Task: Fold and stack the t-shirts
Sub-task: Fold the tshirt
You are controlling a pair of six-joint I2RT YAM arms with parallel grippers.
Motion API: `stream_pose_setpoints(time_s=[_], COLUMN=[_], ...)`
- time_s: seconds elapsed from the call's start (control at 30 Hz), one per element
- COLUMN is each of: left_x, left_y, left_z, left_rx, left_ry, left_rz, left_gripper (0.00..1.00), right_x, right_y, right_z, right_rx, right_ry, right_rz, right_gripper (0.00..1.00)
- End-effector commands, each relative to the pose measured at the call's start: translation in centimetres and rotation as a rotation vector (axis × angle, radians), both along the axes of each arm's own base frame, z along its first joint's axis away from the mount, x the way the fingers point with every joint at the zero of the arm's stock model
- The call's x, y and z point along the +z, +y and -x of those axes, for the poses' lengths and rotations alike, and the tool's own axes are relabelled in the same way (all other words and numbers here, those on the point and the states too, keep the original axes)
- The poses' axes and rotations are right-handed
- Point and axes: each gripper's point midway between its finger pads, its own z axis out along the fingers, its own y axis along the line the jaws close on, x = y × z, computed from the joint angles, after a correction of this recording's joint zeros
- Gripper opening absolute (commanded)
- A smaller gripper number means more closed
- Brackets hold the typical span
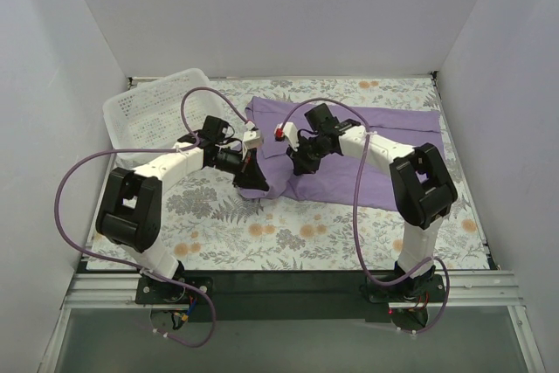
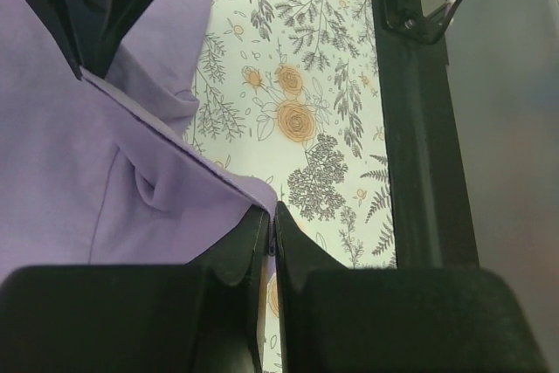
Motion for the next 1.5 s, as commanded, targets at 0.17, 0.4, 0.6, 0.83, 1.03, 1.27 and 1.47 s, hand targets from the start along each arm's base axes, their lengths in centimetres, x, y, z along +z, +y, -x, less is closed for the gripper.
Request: stream_pose_setpoints(time_s=[0.17,0.4,0.6,0.83,1.03,1.27,1.47], left_x=[1.7,1.3,1.6,1.5,0.8,1.8,2.2], left_y=[0.5,1.3,2.1,3.4,4.4,4.8,4.7], left_z=[0.1,-1.2,-1.9,-0.6,0.4,1.1,1.8], left_rx=[0.008,0.081,0.131,0.167,0.225,0.295,0.289], left_ry=[-0.068,-0.171,-0.264,-0.36,-0.463,-0.601,-0.634], left_rz=[0.014,-0.065,-0.105,-0.141,-0.184,-0.164,-0.135], left_gripper=[0.0,0.0,0.0,0.0,0.0,0.0,0.0], right_x=[3.3,5.5,5.4,5.4,5.3,1.6,0.4], right_y=[-0.1,-0.2,0.2,-2.5,-12.6,-32.3,-42.0], right_z=[2.1,7.2,13.0,14.9,9.4,8.8,10.5], right_rx=[0.072,0.214,0.397,0.451,0.149,-0.119,-0.245], right_ry=[0.051,0.098,0.197,0.077,-0.124,-0.273,-0.183], right_rz=[-0.155,-0.294,-0.322,-0.199,-0.002,0.413,0.547], right_gripper=[0.03,0.01,0.22,0.45,0.61,0.66,0.63])
